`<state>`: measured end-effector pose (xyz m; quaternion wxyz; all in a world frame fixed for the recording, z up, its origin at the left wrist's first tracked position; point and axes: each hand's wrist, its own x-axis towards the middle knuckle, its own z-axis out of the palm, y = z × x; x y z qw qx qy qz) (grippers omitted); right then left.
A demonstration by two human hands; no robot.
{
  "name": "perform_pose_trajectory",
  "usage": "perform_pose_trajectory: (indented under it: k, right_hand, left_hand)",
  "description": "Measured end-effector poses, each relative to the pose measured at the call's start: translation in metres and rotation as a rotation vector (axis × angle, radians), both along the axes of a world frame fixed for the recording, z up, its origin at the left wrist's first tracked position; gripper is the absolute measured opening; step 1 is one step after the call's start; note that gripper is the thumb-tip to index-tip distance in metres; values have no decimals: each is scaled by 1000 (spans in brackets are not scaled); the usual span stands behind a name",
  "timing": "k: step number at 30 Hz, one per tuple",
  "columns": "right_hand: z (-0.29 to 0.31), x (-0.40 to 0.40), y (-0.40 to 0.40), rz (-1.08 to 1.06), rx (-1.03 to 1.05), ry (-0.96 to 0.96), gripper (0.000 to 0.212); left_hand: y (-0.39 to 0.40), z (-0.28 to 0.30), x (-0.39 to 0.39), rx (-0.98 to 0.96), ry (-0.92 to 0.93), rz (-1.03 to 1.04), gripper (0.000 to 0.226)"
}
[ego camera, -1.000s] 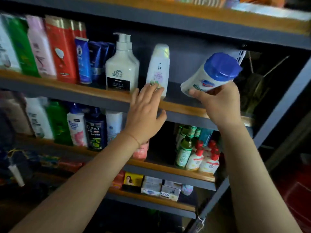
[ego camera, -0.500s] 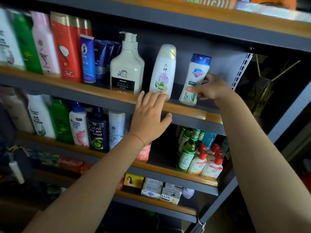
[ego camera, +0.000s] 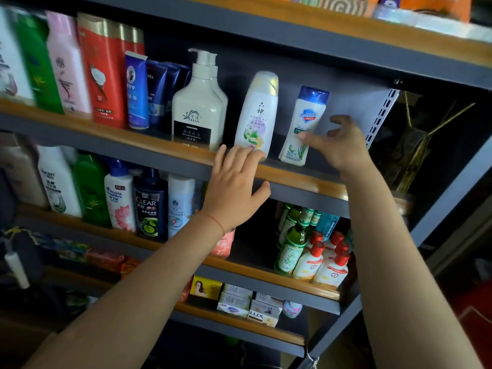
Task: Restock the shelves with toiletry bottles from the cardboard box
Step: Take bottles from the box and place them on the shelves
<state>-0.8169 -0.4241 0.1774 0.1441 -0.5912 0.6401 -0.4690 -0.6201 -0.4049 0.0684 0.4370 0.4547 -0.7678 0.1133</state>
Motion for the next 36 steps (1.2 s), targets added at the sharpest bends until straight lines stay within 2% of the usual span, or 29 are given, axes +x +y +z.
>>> perform_pose_trajectory:
  k: [1,3,4,5,7,9,12,15,17,19,22,25,28,31,36]
  right_hand:
    - [-3,6,13,-4,-95,8,65]
    - [-11,24,39,148,-195,-108,22]
    - [-17,35,51,259,-195,-189,7]
    - [-24,47,59,368,-182,-232,4]
    - [-42,77,67,540,-124,-265,10]
    - [-67,117,63,666,-13,-280,14]
    - [-122,194,45,773,218,-244,12]
    - [-196,286,31,863,433,-172,12]
    - [-251,351,31,919,557,-120,14]
    - [-302,413,42,980,729,-97,15]
    - [-374,493,70,1027,1016,-86,13]
    - [-435,556,98,1071,1236,-26,11]
    - [-481,605,114,1056,1410,74,12]
    - [-519,644,122,994,1514,124,14]
    - [-585,696,132,882,1587,148,9]
  left_hand:
    - [1,1,2,6,-12,-18,50]
    - [6,6,9,-12,10,-101,53]
    - [12,8,15,-39,52,-146,53]
    - [19,9,23,-84,106,-166,50]
    - [34,2,48,-175,232,-131,37]
    - [42,-28,89,-167,337,-35,21]
    - [55,-102,174,108,469,178,20]
    - [90,-192,266,455,589,526,14]
    - [129,-246,322,643,633,738,16]
    - [175,-290,373,741,698,916,19]
    - [239,-336,438,751,745,1146,23]
    - [278,-372,486,732,733,1323,40]
    - [290,-395,524,758,870,1424,63]
    - [286,-414,555,757,941,1418,78]
    - [275,-436,609,791,914,1337,96]
